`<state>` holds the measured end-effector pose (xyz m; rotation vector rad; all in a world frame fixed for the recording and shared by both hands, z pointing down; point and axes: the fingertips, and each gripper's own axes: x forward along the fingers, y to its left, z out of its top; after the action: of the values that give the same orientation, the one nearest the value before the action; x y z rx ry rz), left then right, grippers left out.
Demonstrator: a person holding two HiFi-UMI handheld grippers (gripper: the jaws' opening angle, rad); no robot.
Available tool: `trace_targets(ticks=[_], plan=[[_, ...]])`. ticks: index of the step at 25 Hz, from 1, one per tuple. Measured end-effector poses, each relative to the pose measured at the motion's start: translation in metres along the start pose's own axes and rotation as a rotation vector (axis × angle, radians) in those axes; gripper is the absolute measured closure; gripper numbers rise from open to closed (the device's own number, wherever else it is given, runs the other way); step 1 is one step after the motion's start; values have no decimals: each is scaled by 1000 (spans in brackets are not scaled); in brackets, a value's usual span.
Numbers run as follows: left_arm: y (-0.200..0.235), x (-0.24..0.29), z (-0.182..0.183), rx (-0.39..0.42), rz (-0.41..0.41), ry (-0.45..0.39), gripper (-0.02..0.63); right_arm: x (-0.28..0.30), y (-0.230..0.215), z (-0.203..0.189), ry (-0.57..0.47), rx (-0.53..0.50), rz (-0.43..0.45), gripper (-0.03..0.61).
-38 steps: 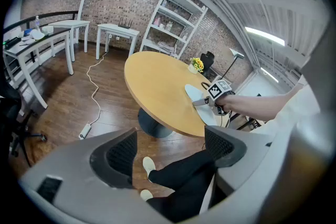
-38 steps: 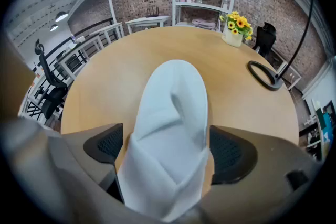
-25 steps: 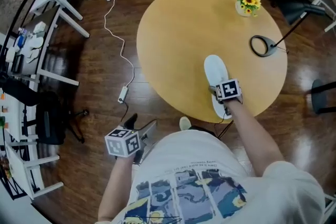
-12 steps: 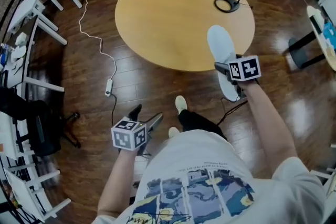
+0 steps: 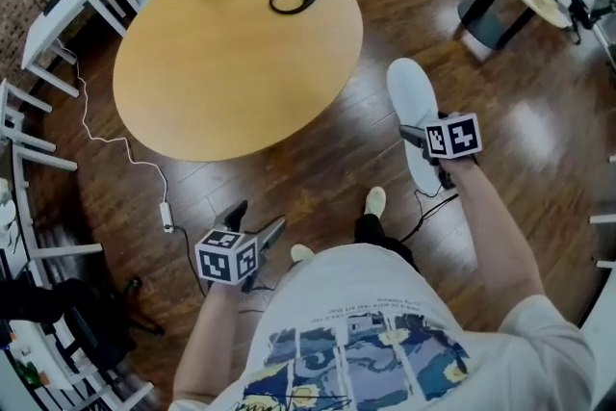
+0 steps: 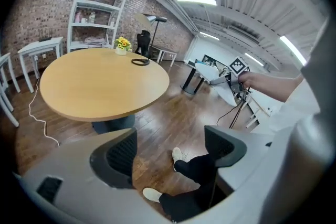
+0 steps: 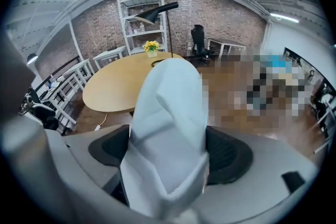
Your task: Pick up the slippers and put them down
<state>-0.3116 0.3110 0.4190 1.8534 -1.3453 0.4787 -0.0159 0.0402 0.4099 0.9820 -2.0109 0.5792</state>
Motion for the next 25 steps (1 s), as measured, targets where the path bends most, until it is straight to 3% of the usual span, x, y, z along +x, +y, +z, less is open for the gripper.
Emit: trace_targets(ticks=[5, 9, 13, 17, 21, 25], plan=[[-103, 142, 78, 120, -66, 150, 210, 47, -181, -36, 40, 138, -25, 120], [-179, 294, 87, 252, -154, 326, 210, 141, -319, -110, 73, 246, -96, 120], [-223, 485, 39, 301, -222, 436, 210, 295, -428, -233, 127, 365, -133, 124], [-236, 649, -19, 308, -264, 499, 210, 472, -497, -343, 169, 405, -134, 130], [-219, 746, -85, 311, -270, 615, 210, 617, -519, -455, 209, 497, -118, 132], [-182, 824, -153, 320, -278, 691, 210, 728, -539, -537, 225, 509, -154, 132]])
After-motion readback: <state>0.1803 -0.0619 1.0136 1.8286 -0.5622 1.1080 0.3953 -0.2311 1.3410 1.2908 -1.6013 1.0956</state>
